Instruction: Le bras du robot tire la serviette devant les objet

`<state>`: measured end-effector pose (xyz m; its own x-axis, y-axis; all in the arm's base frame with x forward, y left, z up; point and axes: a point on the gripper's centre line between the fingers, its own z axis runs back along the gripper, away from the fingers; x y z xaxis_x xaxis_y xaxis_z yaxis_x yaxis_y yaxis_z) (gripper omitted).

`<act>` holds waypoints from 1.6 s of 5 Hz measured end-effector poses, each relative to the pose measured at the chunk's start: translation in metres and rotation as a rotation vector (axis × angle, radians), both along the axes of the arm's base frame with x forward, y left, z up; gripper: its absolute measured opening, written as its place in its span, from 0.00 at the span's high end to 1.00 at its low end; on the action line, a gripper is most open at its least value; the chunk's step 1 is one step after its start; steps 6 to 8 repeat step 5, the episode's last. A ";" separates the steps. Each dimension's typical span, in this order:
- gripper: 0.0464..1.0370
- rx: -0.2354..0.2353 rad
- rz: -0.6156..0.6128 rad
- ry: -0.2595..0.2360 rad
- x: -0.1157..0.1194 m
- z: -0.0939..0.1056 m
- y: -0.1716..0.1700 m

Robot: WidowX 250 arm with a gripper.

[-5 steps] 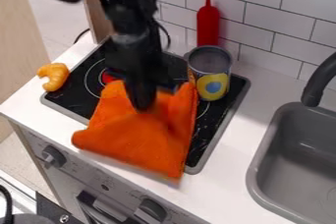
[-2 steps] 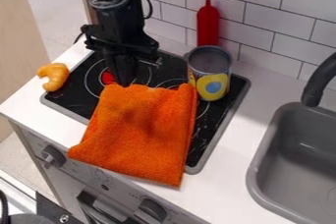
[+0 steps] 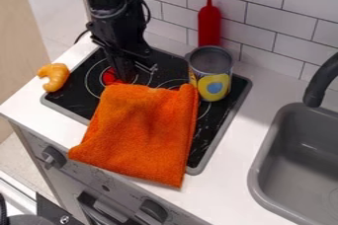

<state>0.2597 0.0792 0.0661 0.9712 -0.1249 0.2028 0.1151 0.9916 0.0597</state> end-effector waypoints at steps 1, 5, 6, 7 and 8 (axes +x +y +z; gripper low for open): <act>0.98 0.019 -0.003 -0.050 0.010 -0.003 0.025; 0.06 0.057 -0.091 -0.109 0.016 0.004 0.086; 0.06 0.057 -0.091 -0.109 0.016 0.004 0.086; 0.06 0.057 -0.091 -0.109 0.016 0.004 0.086; 0.06 0.057 -0.091 -0.109 0.016 0.004 0.086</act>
